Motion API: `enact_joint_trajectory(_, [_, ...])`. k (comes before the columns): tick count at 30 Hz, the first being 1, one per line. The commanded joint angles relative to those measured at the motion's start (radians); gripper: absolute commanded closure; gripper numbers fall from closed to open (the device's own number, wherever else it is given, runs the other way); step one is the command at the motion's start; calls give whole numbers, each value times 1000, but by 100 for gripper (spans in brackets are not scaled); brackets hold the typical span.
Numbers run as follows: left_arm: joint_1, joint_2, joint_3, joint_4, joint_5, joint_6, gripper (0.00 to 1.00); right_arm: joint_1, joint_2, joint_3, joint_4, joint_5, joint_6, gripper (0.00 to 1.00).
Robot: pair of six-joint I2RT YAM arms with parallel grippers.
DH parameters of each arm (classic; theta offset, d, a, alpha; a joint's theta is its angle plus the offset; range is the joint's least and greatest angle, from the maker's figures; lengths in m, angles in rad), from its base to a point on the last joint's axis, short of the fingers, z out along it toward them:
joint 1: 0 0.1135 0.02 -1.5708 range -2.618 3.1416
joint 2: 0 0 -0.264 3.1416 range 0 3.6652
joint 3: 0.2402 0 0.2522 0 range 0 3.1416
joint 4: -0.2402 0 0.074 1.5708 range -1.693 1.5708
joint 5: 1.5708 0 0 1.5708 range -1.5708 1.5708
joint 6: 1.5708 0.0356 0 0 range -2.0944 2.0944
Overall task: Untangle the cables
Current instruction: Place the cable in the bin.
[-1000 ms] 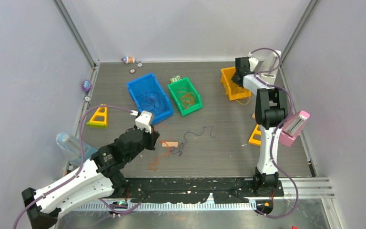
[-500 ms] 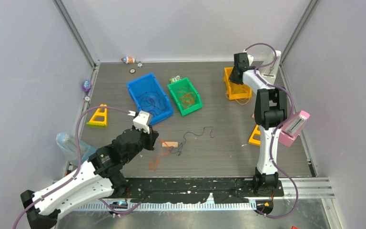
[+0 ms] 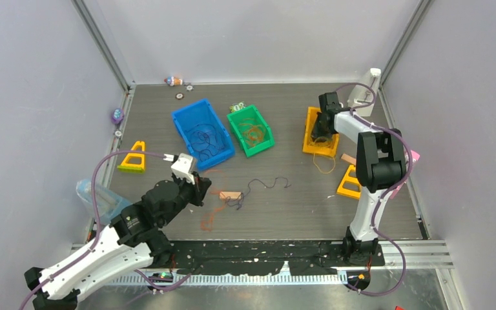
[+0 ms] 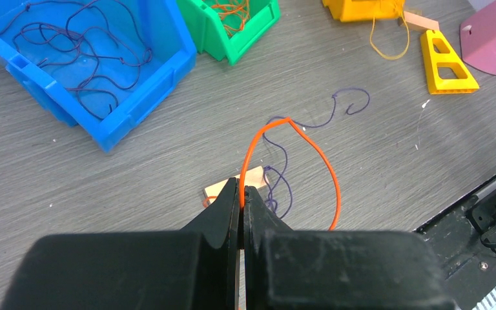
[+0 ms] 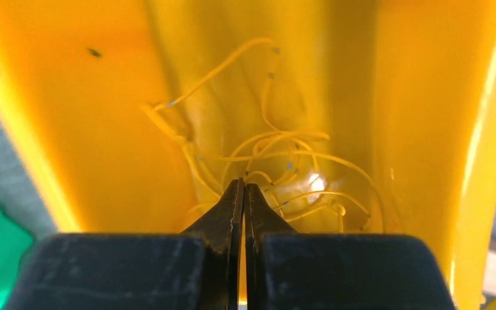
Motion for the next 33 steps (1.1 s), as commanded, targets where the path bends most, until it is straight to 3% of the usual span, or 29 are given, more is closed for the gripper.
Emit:
enact_joint_trajectory(1, [2,-18,-6,11,3,0,100,10,-109,36,-12,2,7,94])
enact_joint_trajectory(9, [1,-45,0,-14,1,-11,100,6,18,309,-173,116,-90,94])
enact_joint_trajectory(18, [1,-45,13,-42,-3,-7,100,-25,87,394,-131,90,-152,94])
enact_joint_trajectory(23, [1,-44,17,-49,-12,-10,100,-27,137,344,-93,17,-190,94])
enact_joint_trajectory(26, [1,-43,15,-48,-18,-4,100,-28,147,298,-51,-12,-177,86])
enact_joint_trajectory(33, [2,-42,49,-90,-31,20,100,-30,93,334,-89,-7,-182,79])
